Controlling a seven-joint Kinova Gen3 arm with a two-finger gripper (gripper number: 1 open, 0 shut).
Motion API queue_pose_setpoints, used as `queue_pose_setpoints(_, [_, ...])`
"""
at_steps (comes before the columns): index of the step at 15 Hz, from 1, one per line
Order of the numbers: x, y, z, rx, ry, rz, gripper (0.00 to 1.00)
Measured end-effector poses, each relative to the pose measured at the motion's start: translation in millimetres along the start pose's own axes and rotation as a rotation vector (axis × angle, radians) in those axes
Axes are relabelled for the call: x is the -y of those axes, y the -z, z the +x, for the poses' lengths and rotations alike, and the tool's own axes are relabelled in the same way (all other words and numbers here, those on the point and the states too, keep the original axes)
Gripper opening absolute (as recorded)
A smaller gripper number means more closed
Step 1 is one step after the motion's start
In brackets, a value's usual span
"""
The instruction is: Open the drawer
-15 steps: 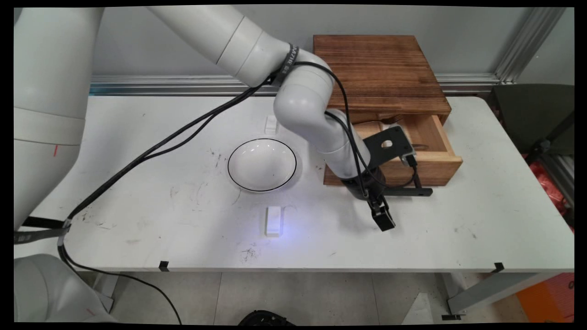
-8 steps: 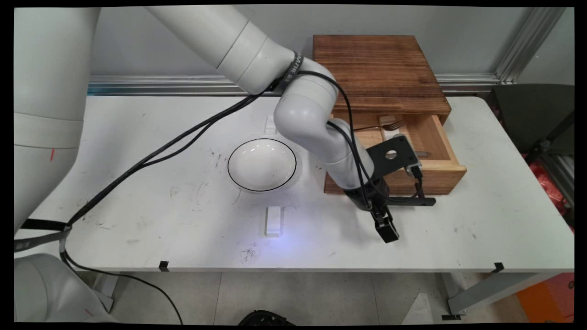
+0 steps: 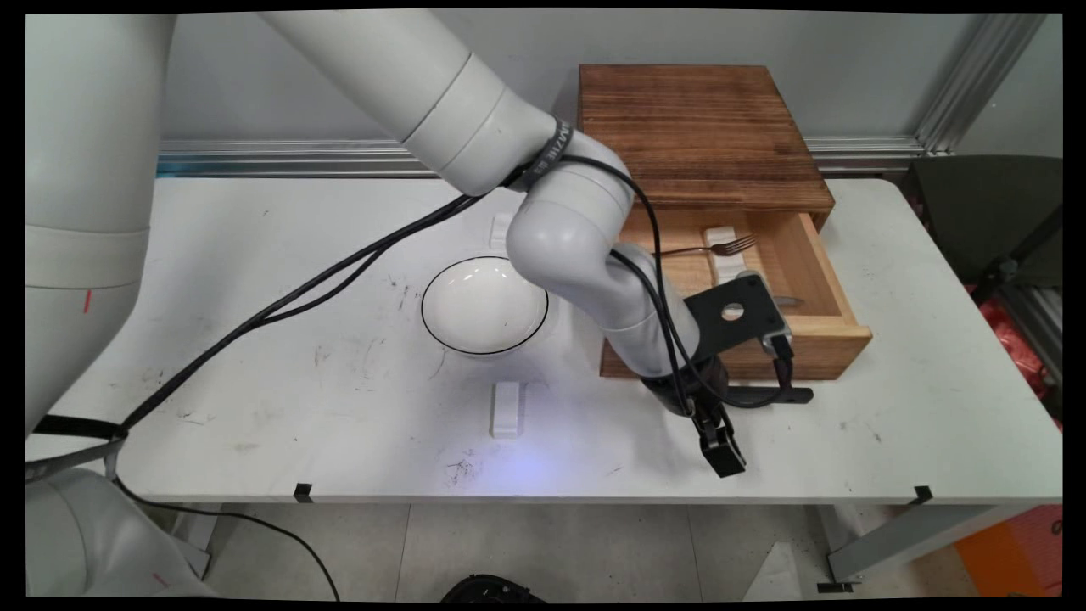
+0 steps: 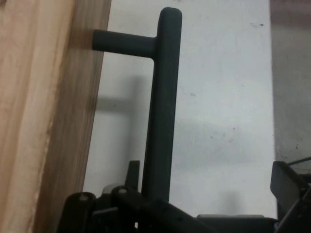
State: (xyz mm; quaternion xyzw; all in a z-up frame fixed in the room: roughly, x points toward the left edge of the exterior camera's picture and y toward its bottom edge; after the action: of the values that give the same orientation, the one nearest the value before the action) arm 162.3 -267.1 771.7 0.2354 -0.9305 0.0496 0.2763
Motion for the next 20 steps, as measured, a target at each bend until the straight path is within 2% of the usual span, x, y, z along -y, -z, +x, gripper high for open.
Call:
queue_pose_setpoints(8, [-19.9, -1.1, -0.2, -0.007, -0.015, -0.005, 1.0])
queue_pose_setpoints(20, [-49.2, 1.1, 3.1, -0.019, -0.034, -0.036, 1.0])
